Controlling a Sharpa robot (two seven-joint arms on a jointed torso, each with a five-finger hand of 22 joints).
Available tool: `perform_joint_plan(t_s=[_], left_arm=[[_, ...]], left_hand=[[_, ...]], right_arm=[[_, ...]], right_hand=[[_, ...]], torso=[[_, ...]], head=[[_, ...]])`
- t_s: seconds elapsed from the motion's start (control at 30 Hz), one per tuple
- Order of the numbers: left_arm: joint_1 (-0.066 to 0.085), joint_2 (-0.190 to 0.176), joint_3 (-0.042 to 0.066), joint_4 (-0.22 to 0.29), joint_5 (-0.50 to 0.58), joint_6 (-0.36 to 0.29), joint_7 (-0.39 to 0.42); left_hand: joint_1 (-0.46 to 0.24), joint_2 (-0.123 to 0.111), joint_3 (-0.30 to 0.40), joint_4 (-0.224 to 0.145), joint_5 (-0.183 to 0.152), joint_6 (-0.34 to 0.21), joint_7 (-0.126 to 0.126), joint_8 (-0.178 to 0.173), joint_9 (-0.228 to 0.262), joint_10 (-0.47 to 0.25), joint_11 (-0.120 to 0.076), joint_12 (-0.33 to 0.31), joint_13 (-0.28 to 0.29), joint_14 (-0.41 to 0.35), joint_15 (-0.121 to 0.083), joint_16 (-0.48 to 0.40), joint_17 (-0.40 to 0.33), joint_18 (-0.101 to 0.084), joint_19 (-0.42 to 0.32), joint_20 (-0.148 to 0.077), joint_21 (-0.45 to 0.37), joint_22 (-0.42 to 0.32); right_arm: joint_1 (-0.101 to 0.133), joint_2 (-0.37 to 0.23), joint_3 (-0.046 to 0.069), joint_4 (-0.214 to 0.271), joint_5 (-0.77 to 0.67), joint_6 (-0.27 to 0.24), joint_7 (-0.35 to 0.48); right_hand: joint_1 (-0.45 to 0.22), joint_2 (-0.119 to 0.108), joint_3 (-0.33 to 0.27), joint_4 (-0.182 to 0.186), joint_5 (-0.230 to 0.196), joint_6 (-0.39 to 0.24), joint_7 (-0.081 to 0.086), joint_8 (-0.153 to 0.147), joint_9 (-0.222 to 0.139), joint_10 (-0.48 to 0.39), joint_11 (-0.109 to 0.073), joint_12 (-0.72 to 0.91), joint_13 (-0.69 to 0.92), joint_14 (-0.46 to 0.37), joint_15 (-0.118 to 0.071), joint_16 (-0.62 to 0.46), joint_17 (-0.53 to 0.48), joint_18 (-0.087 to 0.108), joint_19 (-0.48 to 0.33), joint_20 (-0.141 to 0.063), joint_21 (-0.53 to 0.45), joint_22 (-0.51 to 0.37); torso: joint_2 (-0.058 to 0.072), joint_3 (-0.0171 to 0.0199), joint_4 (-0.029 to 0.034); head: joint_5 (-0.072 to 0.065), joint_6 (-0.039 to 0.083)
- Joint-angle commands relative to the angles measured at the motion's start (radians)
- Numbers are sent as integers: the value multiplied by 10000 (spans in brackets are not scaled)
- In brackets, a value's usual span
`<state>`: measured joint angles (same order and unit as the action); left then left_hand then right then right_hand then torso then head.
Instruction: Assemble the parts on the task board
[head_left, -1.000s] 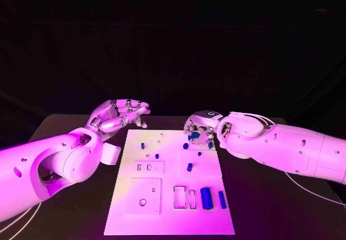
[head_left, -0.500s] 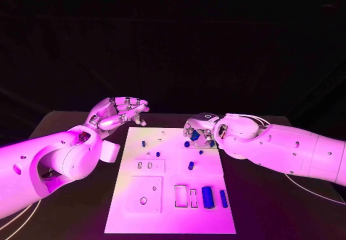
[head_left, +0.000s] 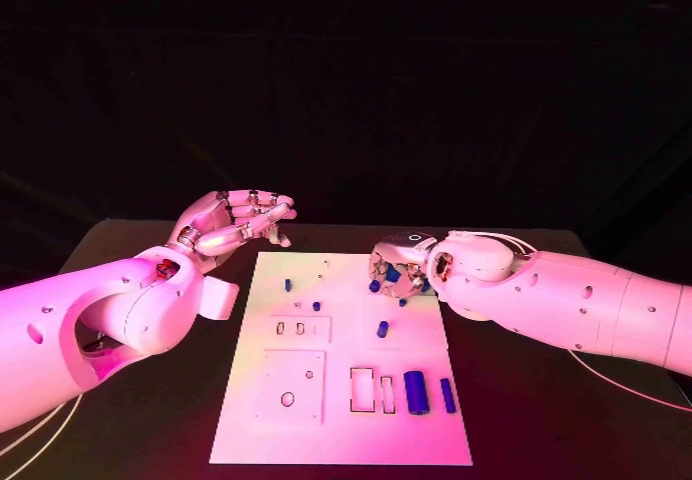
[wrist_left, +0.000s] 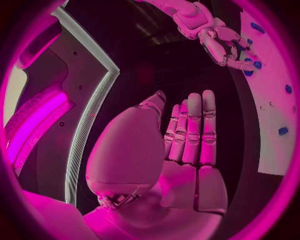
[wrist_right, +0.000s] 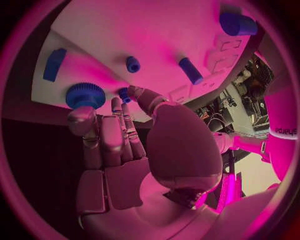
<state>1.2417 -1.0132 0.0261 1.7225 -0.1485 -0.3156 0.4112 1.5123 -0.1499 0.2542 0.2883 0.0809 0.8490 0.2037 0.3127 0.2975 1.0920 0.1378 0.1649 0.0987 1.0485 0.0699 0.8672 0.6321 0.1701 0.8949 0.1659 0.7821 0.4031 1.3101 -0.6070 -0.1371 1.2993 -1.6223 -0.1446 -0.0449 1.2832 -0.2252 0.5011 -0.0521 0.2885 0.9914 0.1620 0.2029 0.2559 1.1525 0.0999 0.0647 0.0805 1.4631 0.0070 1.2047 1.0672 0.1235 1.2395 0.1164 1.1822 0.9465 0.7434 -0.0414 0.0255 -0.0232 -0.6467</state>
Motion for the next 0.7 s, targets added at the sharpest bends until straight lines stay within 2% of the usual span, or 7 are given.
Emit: perform_joint_plan(t_s=[0.03, 0.5, 0.7], left_arm=[[39, 13, 13, 4, -16, 103, 121], [55, 9, 20, -13, -12, 133, 111], [61, 10, 20, -16, -11, 161, 94]], left_hand=[[-70, 4, 53, -3, -47, -99, -5, -23, 8, -80, -1, -46, 15, -79, -6, 45, 10, 97, -51, 14, 56, 15], [-78, 8, 55, -1, -48, -103, -2, -23, 11, -86, 1, -46, 18, -93, -2, 41, 8, 96, -64, 18, 58, 17], [-78, 8, 55, -1, -48, -103, -2, -23, 11, -86, 1, -46, 18, -93, -2, 41, 8, 96, -64, 18, 58, 17]], right_arm=[[-44, 62, -4, -81, -119, 146, 48], [-124, 208, -8, -153, -98, -267, 57], [-126, 239, -8, -164, -90, -352, 46]], right_hand=[[-11, -28, 18, 68, -69, -25, -6, -27, 21, -44, -3, -16, 0, 304, 67, 123, 91, -69, 28, 7, 51, 107], [-59, 107, 167, 261, -123, 89, -15, 50, 132, 117, -20, 20, 18, 336, 66, 496, 414, -119, 180, 18, 294, 477], [-54, 239, 320, 436, -211, 229, -86, 169, 269, 354, -87, 44, 53, 323, 20, 679, 529, -136, 229, -7, 406, 662]], torso=[[17, 1, 4], [10, -1, -14], [17, 0, -21]], head=[[27, 8], [65, -23], [70, -28]])
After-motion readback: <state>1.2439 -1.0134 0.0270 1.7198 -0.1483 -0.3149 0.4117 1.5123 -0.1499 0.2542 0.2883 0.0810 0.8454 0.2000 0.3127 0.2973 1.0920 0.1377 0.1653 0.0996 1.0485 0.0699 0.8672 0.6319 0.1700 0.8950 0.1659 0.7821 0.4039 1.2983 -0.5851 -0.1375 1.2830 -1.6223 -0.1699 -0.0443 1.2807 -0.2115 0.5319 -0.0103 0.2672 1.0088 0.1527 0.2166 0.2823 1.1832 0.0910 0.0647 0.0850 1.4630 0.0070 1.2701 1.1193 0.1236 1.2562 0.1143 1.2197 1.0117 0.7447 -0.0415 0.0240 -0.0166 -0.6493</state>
